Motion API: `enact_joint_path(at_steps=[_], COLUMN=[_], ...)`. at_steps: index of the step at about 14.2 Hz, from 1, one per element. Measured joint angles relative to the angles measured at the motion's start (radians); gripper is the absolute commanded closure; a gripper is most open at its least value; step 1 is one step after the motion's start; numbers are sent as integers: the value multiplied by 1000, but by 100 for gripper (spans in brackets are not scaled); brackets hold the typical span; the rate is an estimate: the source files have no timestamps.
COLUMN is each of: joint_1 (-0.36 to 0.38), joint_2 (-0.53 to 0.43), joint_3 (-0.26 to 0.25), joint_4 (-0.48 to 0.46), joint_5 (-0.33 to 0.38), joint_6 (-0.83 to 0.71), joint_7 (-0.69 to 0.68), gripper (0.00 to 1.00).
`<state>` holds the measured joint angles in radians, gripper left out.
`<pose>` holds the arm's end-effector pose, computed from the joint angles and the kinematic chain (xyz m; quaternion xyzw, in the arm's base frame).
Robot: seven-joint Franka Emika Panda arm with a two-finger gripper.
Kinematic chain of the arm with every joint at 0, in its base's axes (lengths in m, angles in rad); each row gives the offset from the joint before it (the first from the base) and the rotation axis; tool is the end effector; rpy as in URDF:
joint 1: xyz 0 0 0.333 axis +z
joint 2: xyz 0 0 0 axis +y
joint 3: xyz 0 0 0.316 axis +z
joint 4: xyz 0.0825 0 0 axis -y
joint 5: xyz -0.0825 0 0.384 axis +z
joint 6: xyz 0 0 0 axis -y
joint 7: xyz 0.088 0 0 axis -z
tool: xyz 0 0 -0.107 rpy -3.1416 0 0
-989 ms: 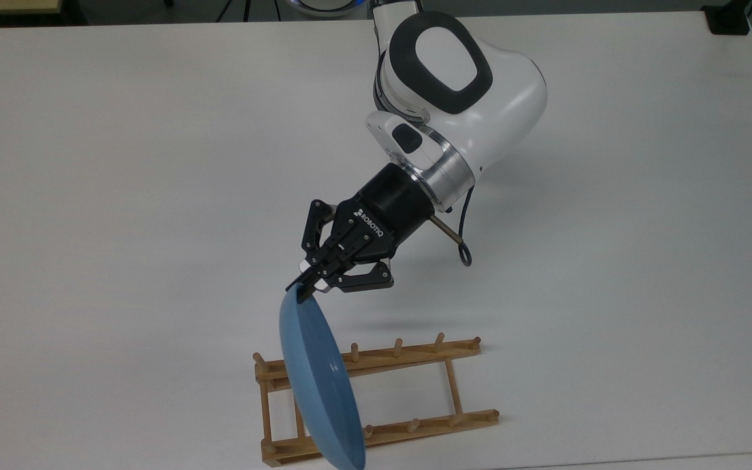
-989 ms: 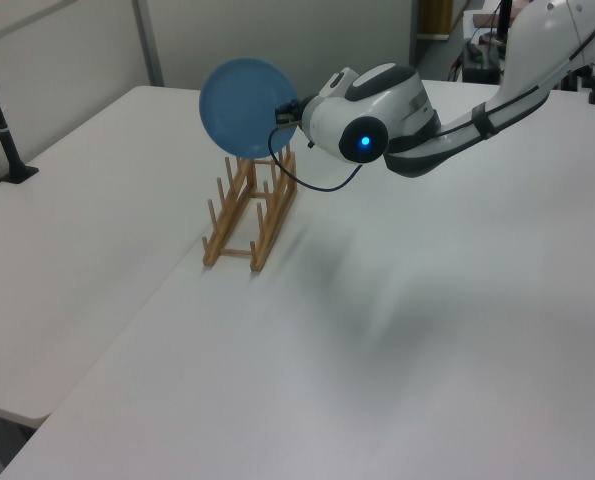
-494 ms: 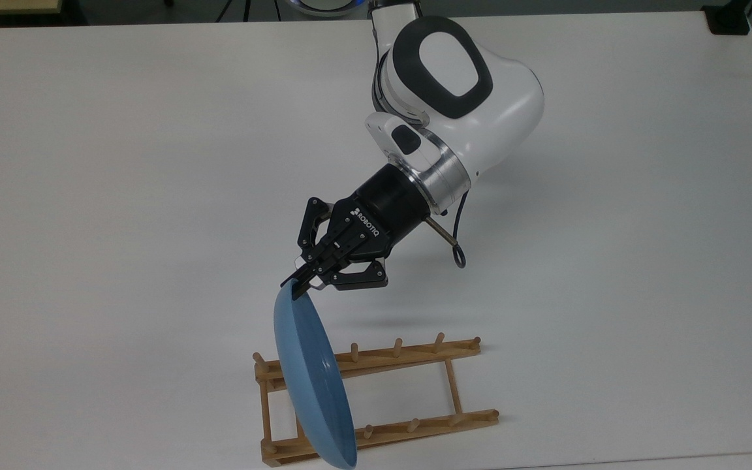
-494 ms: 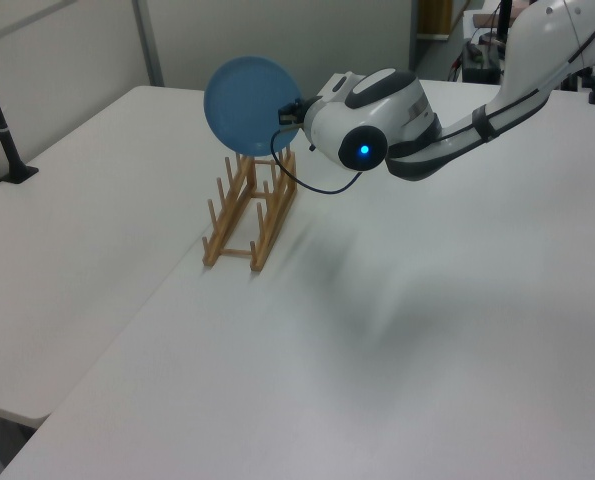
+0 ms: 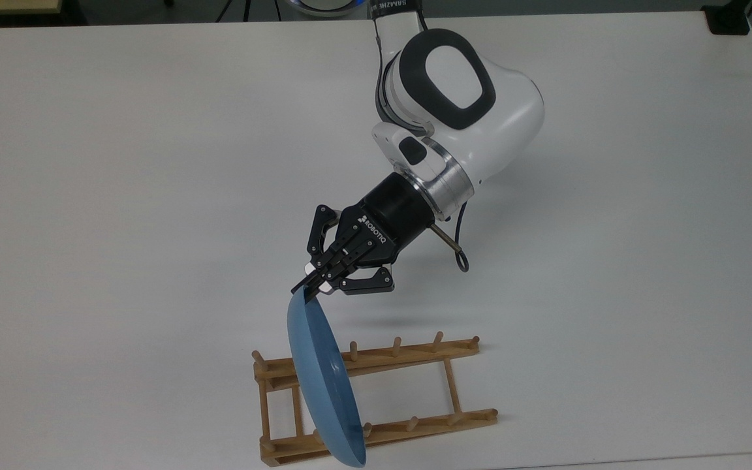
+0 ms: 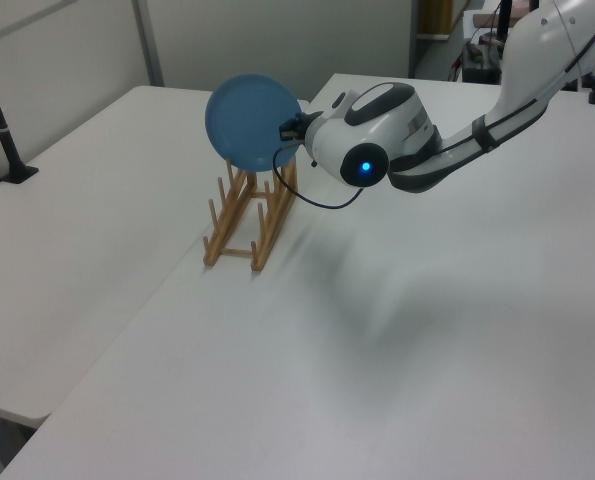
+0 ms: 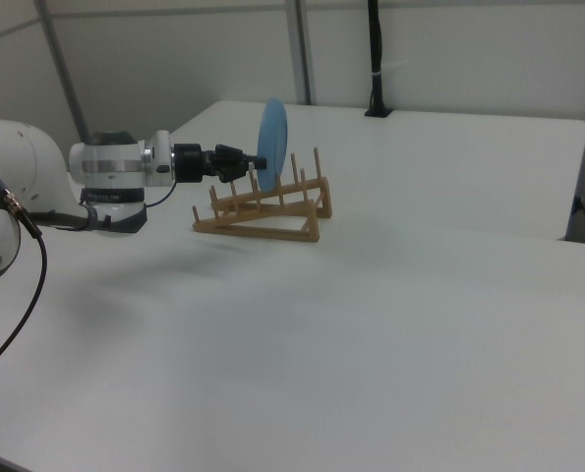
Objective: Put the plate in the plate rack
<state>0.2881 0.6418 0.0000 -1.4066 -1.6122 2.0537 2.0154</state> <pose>0.7330 0.1611 0.3768 0.7032 -0.3097 0.5853 0.2587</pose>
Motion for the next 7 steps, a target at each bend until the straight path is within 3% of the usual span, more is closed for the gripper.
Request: enact_joint_path(at_steps=[2,4,6,7], joint_1=[0,0,0,0], joint_2=[6,14,18,18], joint_3=[0,0,0,-1], joint_4=[0,0,0,0], joint_5=[-2,-2,-2,-2], joint_6=[0,0,0,0], joint_7=[1,3,6,9], gripper=[69,44,31,11])
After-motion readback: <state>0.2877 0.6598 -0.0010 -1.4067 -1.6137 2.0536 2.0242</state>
